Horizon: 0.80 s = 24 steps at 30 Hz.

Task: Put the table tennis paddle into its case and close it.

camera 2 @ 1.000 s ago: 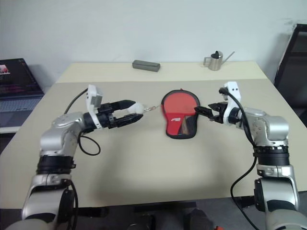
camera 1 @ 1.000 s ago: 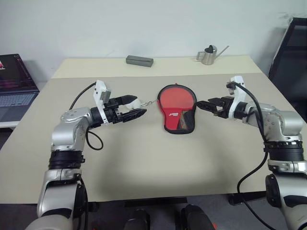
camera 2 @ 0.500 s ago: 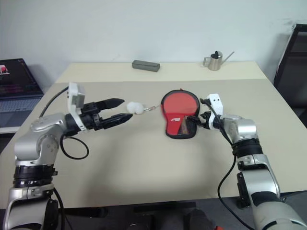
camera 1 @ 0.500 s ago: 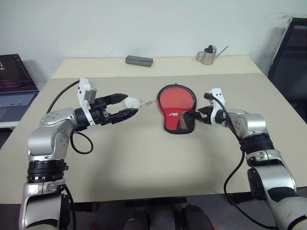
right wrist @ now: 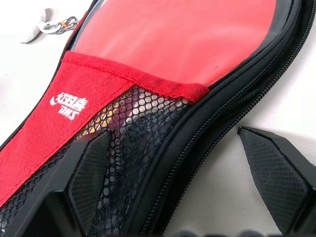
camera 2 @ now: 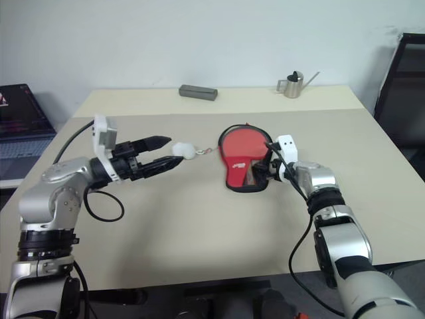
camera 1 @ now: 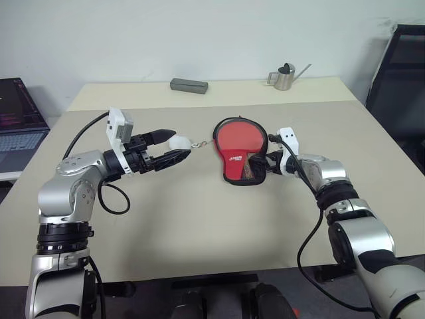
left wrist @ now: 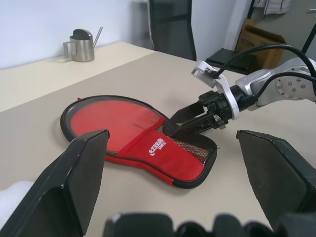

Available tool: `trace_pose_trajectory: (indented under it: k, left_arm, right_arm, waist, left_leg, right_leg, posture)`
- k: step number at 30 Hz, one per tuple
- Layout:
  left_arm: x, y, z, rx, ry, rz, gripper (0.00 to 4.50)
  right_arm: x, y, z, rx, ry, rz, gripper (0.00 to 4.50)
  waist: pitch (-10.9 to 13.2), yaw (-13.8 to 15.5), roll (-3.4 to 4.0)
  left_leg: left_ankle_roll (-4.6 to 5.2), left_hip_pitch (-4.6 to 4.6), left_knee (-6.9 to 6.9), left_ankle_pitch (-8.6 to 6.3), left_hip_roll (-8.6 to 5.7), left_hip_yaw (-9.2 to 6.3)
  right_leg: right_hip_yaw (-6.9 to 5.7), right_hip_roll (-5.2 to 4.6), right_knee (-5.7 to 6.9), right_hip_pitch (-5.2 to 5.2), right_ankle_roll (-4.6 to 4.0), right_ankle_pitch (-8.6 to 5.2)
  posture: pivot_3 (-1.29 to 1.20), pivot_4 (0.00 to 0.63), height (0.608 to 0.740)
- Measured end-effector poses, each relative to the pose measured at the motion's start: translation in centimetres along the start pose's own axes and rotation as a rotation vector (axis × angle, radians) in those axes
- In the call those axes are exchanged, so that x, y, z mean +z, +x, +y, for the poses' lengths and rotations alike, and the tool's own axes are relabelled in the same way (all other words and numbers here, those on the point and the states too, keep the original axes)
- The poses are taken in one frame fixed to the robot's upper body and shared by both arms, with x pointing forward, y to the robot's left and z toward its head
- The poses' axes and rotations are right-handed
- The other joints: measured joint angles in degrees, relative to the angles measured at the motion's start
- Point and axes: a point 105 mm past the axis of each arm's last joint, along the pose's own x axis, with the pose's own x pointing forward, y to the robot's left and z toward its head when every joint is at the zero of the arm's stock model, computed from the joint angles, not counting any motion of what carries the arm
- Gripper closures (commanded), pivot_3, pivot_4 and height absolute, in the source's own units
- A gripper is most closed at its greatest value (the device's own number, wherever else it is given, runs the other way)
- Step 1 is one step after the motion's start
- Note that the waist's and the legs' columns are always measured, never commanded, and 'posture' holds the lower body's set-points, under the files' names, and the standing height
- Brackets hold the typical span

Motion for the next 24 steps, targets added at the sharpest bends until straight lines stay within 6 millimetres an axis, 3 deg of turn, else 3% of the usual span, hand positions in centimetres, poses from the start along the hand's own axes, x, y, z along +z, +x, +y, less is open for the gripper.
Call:
trace_pose_trajectory:
  k: [10,13,20,24]
  left_arm:
    - [-1.1,-0.9,0.1,0.019,-0.016,0.040,0.00]
    - [-1.6,-1.5,-0.1,0.021,-0.013,0.069,0.00]
    - [-4.8,-3.9,-1.1,0.010,-0.068,0.187,0.00]
    - [-5.0,-4.5,-2.0,-0.027,-0.060,0.225,0.00]
  right_arm:
    - [-0.3,0.7,0.8,0.027,0.062,0.006,3.70]
    - [-0.3,0.6,0.7,0.026,0.100,0.002,4.47]
    - [-0.3,0.6,1.0,0.030,0.227,0.009,4.47]
    - [-0.1,0.3,1.3,0.031,0.308,0.020,4.47]
  waist:
    - [0.00,-0.57,0.00]
    - [0.00,-0.54,0.00]
    - [0.00,-0.66,0.01]
    - [0.00,-0.55,0.01]
  left_leg:
    - [0.00,0.01,0.00,0.00,0.01,-0.01]
    - [0.00,0.01,0.00,0.00,0.00,-0.02]
    - [0.00,0.01,-0.07,0.00,0.04,0.00]
    - [0.00,-0.01,-0.07,0.00,0.04,0.00]
  right_leg:
    - [0.02,0.01,0.02,0.00,-0.02,0.01]
    - [0.01,0.01,0.02,0.00,-0.02,0.01]
    - [0.03,0.03,-0.01,-0.02,-0.04,0.00]
    - [0.04,0.02,-0.03,-0.02,-0.04,0.00]
  posture:
    - [0.00,0.150,0.740]
    - [0.00,0.150,0.740]
    - [0.00,0.150,0.740]
    - [0.00,0.150,0.740]
